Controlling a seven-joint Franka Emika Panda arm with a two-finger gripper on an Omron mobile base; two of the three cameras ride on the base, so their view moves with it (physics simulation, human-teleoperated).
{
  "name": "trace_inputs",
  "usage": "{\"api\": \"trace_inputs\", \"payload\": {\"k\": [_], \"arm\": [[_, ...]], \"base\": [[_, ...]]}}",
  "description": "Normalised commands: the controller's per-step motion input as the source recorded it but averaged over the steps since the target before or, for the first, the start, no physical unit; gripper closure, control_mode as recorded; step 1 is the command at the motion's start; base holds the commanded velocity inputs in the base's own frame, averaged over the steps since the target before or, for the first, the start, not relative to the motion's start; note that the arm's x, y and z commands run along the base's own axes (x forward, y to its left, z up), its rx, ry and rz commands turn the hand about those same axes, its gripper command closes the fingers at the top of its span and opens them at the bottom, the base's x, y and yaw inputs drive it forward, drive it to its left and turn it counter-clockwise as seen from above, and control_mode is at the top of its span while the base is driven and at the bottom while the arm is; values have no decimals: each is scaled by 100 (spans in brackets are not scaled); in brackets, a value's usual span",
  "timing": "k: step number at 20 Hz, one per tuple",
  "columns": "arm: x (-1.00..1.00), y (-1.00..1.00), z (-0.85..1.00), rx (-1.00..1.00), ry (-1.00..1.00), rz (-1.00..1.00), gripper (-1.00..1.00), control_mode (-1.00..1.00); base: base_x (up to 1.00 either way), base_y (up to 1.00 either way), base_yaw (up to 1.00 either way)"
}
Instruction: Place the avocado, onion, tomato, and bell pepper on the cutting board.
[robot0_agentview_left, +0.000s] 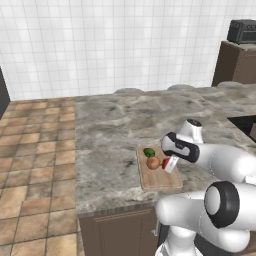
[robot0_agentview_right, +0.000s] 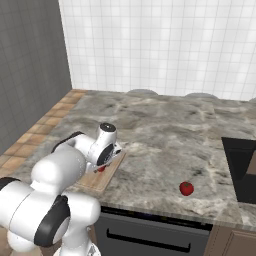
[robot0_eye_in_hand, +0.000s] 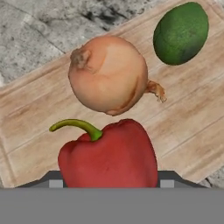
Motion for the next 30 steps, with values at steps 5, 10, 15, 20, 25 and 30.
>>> {"api": "trace_inputs", "payload": {"k": [5,10,15,20,25,30], "arm": [[2,0,-19,0,1,3,100,-100],[4,0,-23,0,0,3,100,-100],[7,0,-20,0,1,3,100,-100],[4,3,-23,0,3,3,-100,-100],[0,11,-13,0,7,1,-100,-100],[0,7,-1,0,1,0,-100,-100]], "base": [[0,0,0],[0,0,0],[0,0,0],[0,0,0],[0,0,0],[0,0,0]]}}
